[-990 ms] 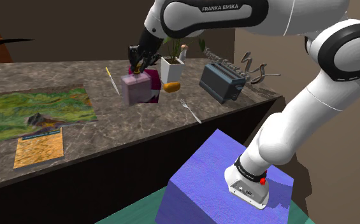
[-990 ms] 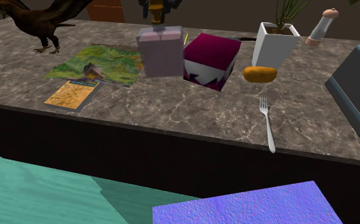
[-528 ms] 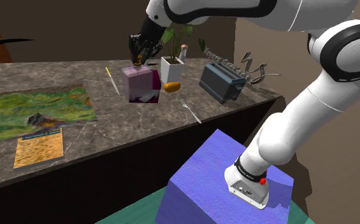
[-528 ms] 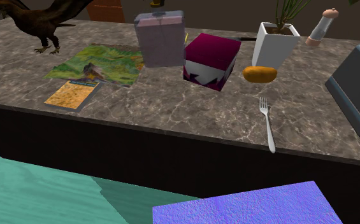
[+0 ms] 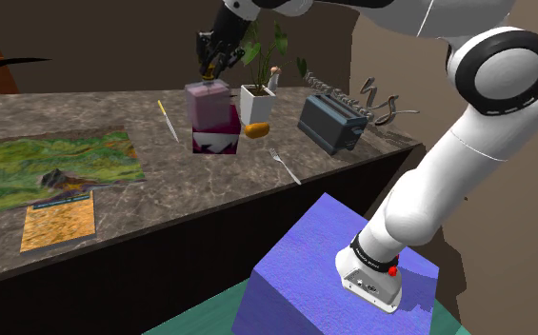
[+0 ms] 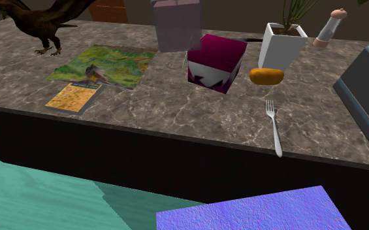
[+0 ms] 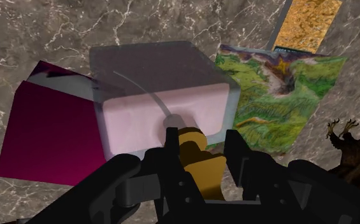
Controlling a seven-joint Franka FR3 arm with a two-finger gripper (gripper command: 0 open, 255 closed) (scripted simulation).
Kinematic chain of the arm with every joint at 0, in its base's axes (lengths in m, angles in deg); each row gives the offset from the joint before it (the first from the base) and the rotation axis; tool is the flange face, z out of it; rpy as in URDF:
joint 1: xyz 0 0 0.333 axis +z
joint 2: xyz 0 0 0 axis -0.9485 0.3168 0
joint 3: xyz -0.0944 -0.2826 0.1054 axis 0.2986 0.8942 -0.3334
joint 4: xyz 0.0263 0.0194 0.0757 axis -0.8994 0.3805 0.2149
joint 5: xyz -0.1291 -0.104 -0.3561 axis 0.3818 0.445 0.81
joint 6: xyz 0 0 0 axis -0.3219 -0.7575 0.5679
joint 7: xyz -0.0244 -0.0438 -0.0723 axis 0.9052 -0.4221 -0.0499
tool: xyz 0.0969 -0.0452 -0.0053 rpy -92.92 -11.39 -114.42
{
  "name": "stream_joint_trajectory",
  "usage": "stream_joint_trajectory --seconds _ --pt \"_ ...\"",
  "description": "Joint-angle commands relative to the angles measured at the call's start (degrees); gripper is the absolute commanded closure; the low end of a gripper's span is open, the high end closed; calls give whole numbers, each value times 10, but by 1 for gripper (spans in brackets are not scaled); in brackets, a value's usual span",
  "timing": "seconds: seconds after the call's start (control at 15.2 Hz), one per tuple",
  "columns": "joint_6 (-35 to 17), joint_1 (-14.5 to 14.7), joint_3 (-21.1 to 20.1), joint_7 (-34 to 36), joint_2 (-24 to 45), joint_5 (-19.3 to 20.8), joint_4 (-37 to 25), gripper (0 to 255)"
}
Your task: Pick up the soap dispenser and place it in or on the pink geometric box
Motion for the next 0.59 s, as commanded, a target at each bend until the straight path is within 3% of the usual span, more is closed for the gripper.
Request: stream_joint_trajectory --seconds 0.0,0.53 --pt "14 -11 13 -24 22 -4 -33 255" --pt "94 -54 49 -97 144 -17 -222 255"
